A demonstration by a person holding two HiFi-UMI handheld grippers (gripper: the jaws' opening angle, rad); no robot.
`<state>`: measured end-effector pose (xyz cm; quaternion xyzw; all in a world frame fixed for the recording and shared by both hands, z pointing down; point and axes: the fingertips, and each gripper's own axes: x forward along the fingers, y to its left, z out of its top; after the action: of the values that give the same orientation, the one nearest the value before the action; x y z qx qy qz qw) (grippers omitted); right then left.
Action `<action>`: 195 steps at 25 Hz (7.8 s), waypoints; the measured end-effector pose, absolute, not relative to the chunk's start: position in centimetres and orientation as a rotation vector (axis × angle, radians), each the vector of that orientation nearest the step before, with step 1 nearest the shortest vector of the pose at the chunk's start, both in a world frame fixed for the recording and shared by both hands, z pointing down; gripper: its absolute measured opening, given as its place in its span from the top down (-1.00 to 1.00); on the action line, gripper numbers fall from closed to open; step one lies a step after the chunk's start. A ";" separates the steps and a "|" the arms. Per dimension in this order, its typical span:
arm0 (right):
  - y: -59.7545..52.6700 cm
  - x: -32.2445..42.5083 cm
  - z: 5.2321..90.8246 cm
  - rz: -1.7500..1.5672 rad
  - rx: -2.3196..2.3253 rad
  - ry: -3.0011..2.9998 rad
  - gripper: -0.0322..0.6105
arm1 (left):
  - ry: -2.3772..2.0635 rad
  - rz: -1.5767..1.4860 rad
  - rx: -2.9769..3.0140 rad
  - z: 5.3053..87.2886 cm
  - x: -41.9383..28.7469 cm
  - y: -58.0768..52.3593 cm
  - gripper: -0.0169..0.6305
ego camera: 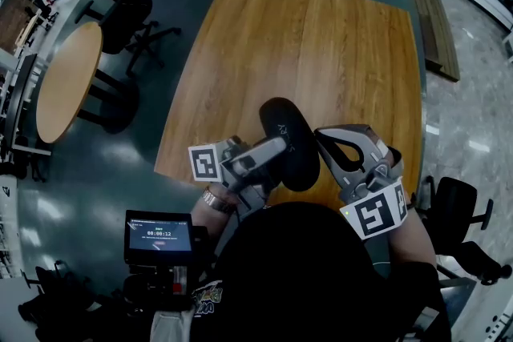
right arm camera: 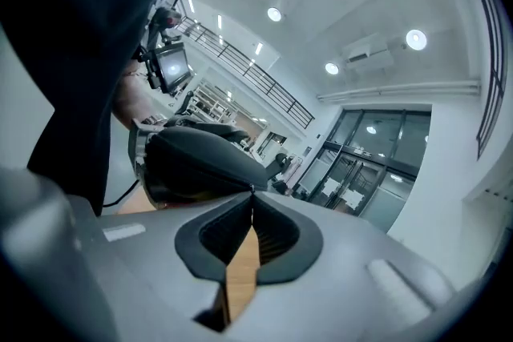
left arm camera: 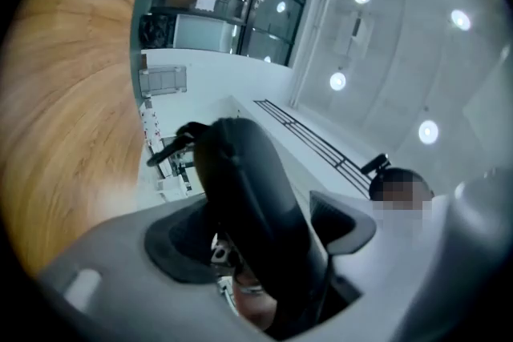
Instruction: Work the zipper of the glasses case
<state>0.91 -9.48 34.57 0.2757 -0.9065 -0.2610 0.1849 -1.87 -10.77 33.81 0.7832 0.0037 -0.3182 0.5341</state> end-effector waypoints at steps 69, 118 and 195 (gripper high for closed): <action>-5.8 1.5 30.7 -0.758 0.588 -2.778 0.89 | 0.097 -1.157 2.030 28.0 -3.4 -12.3 -0.36; -10.1 2.8 35.1 -0.448 0.962 -2.640 0.89 | -0.459 -0.965 2.207 30.3 -3.1 -13.8 0.15; -10.5 1.6 40.7 -0.281 0.981 -2.619 -0.09 | -0.647 -0.787 1.870 41.8 -5.7 -13.4 0.12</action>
<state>1.58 -10.50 40.70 0.3442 -0.9190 -0.0987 0.1647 -5.66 -13.41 41.85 0.7681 -0.2656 -0.3231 0.4849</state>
